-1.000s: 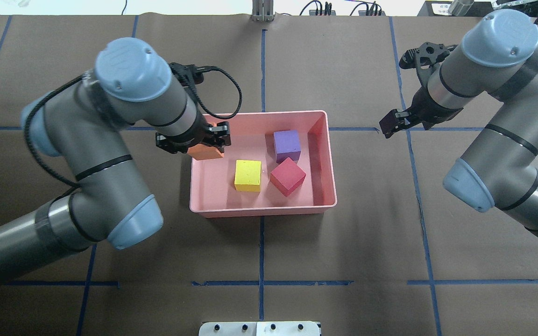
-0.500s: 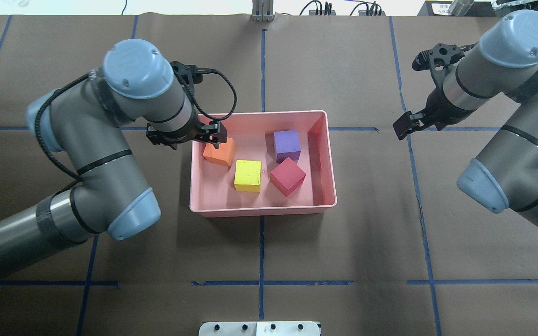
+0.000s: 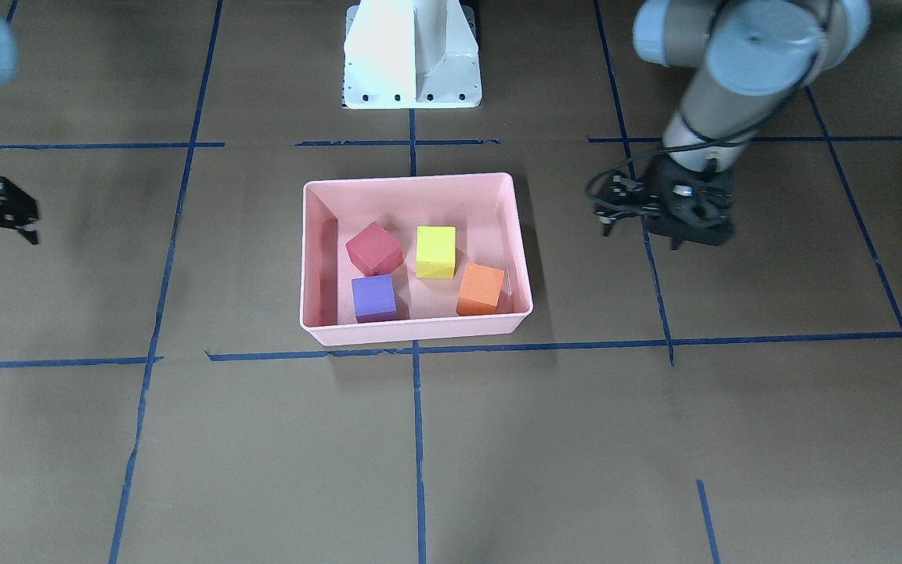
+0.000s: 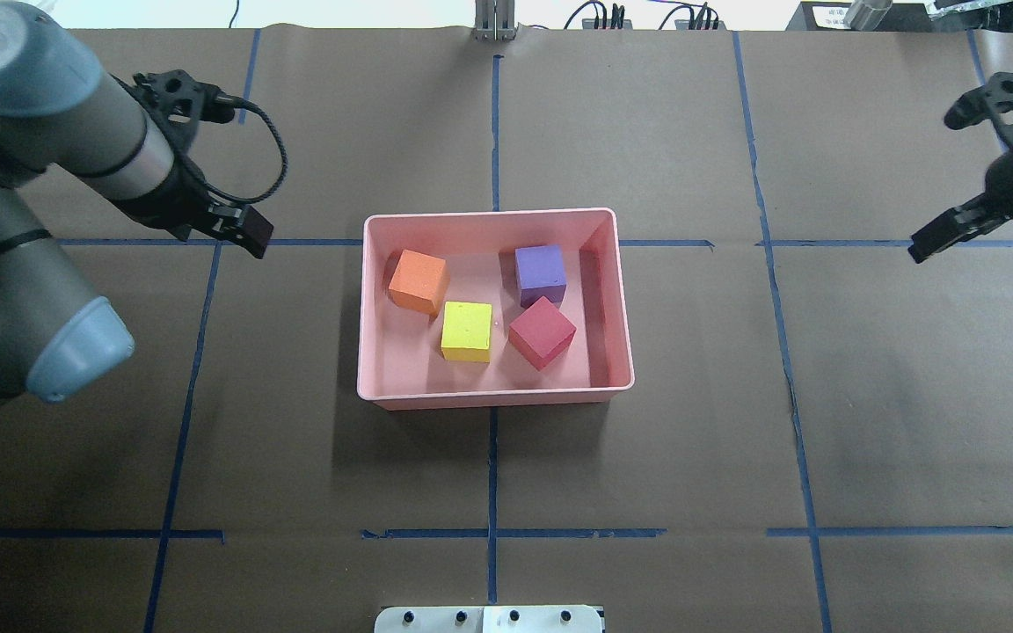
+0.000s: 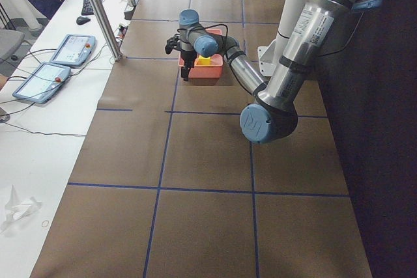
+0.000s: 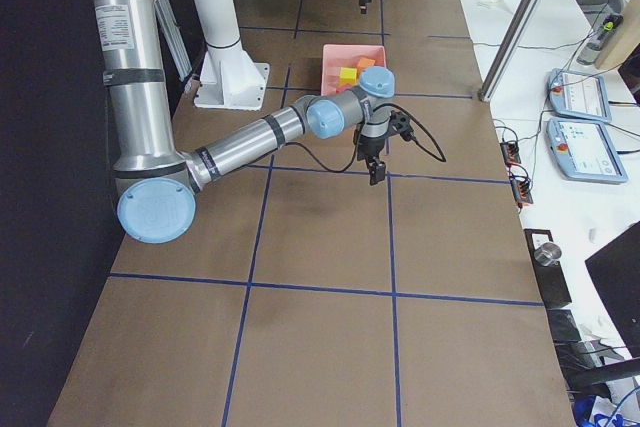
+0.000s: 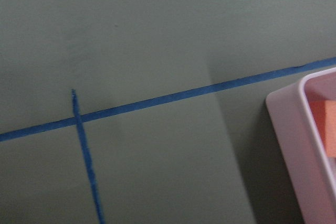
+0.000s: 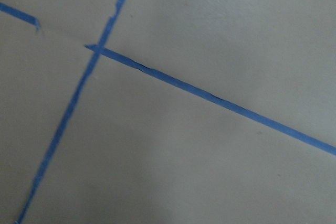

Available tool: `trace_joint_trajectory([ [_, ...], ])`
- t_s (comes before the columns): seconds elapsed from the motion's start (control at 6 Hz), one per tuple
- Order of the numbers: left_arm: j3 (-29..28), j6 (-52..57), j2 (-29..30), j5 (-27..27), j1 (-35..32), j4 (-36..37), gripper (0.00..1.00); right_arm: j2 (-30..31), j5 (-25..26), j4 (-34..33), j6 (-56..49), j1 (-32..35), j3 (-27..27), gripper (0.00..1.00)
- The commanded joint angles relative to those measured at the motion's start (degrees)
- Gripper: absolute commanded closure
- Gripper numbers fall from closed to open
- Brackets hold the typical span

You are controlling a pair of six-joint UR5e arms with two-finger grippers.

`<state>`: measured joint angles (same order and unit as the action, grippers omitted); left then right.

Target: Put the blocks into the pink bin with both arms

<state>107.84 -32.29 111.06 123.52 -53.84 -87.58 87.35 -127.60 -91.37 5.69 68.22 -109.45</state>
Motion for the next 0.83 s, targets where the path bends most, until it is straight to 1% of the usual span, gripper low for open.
trace_joint_trajectory([
  [0.0, -0.78, 23.29, -9.15, 6.10, -13.24, 0.12, 0.00, 9.29, -3.44, -0.04, -18.00, 11.62, 0.20, 0.00],
  [0.17, -2.97, 34.37, -13.46, 7.94, -20.10, -0.05, 0.00, 12.29, -4.75, -0.04, -24.69, 17.33, 1.59, 0.00],
  [0.33, -6.82, 44.49, -17.59, 12.22, -27.30, -0.40, 0.00, 14.76, -7.55, 0.05, -29.28, 21.48, 5.17, 0.00],
  [0.5, -10.60, 46.68, -20.68, 14.44, -32.24, -0.92, 0.00, 15.13, -8.19, 0.05, -29.50, 22.65, 7.82, 0.00],
  [0.67, -11.16, 46.27, -24.19, 14.03, -34.47, -0.84, 0.00, 14.96, -8.02, -0.04, -27.15, 22.66, 8.02, 0.00],
])
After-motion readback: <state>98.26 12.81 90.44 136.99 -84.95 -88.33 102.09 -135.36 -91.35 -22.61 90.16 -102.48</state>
